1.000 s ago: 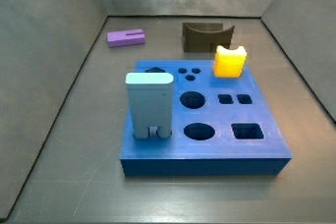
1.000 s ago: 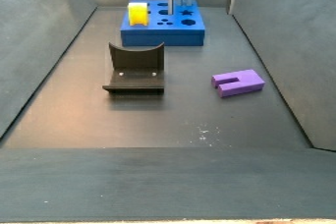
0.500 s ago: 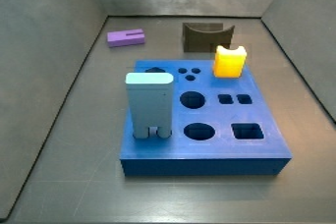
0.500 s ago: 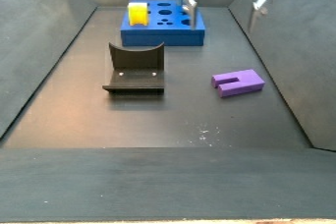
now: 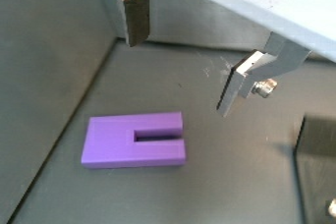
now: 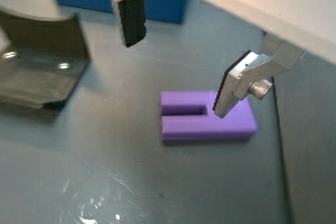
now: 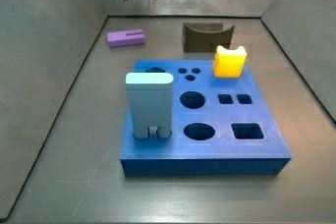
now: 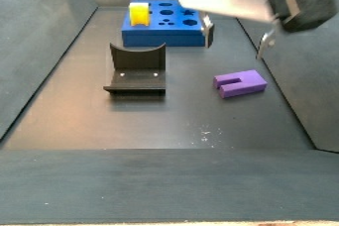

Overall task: Pick up the double-square object. Move up. Place the double-square object on the fixture. Regrasp the double-square object. Move to above the board. Insert the double-square object.
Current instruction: Pick up the double-square object.

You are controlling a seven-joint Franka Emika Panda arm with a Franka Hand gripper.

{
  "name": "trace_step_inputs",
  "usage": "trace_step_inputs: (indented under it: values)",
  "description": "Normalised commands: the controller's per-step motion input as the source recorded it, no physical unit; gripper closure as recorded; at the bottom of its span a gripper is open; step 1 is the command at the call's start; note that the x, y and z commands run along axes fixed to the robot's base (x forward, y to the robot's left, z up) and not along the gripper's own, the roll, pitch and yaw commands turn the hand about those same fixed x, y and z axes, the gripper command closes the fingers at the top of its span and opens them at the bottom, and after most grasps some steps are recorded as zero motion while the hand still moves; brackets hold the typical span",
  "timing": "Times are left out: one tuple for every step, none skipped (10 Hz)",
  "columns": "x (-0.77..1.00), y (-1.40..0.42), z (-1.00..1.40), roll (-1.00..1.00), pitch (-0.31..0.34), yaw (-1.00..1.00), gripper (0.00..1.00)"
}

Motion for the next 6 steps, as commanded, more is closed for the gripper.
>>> trace_step_inputs:
  values:
    - [-0.09, -0.03, -0.61, -0.07, -0.230, -0.99, 0.00]
    - [-0.09, -0.04, -0.61, -0.07, -0.234, -0.99, 0.00]
    - [-0.10, -0.04, -0.61, -0.07, -0.236, -0.98, 0.00]
    - [-0.09, -0.04, -0.59, -0.08, -0.234, -0.98, 0.00]
    - [-0.09, -0.04, -0.58, -0.08, -0.230, -0.98, 0.00]
    - [-0.08, -0.05, -0.52, -0.11, -0.214, -0.95, 0.00]
